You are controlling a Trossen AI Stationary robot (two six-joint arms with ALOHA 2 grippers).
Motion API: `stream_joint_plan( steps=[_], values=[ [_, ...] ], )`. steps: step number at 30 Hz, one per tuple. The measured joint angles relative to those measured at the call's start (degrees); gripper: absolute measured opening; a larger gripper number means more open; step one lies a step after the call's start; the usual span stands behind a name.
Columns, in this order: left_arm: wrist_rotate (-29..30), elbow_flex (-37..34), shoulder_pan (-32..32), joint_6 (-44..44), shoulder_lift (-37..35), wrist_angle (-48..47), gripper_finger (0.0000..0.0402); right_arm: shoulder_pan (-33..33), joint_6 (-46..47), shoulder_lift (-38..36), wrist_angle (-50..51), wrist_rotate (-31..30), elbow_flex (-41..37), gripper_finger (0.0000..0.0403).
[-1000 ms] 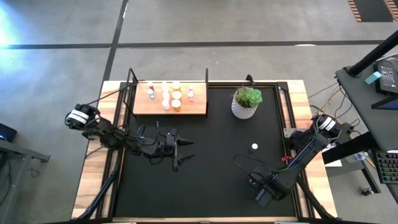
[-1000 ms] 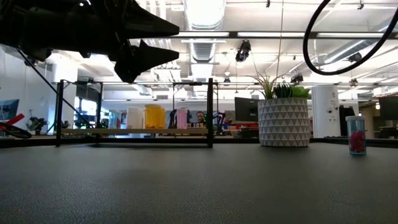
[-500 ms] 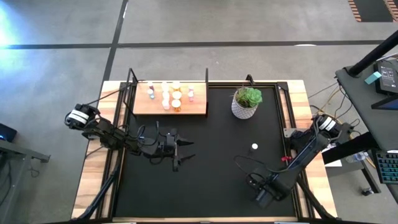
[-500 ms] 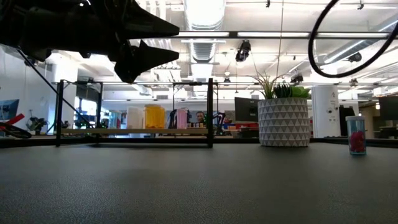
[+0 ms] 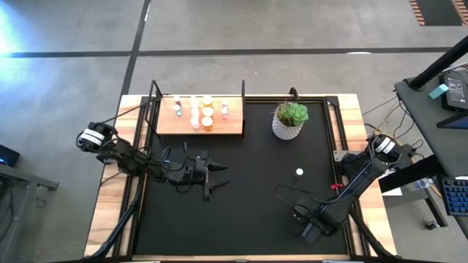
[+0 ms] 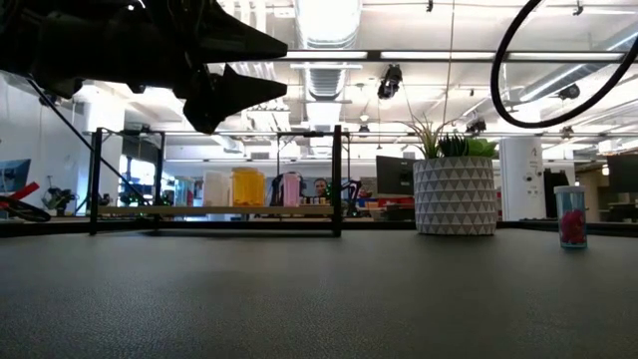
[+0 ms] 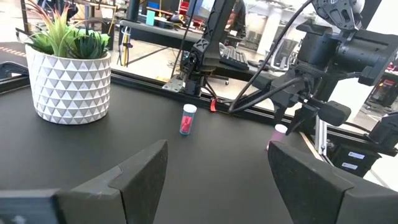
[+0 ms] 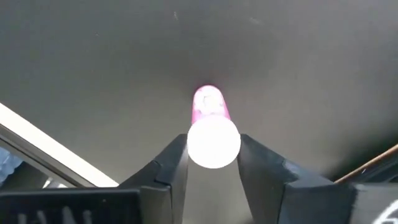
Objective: Pick and place medicine bottles onto shelf by color
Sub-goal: Put the pink pill bottle on the shelf aligned with the other pink pill bottles
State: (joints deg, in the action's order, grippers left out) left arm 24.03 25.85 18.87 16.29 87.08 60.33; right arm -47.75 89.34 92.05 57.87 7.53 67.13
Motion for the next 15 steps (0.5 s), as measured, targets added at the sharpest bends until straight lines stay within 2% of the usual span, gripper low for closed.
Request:
stream_joint_plan(
  steps=[3, 8, 15],
  values=[
    [0.0, 0.0, 0.0, 0.0, 0.0, 0.0, 0.0263, 0.0, -0.7, 0.0, 0.0, 0.0, 0.0, 0.0104],
    [-0.6, 0.0, 0.0, 0.0, 0.0, 0.0, 0.0263, 0.2, -5.2, -0.4, 0.1, -1.1, 0.8, 0.0112],
    [-15.2, 0.0, 0.2, -4.9, 0.9, 0.2, 0.0263, 5.0, -16.0, -2.1, 0.6, -9.1, 4.1, 0.011]
  ],
)
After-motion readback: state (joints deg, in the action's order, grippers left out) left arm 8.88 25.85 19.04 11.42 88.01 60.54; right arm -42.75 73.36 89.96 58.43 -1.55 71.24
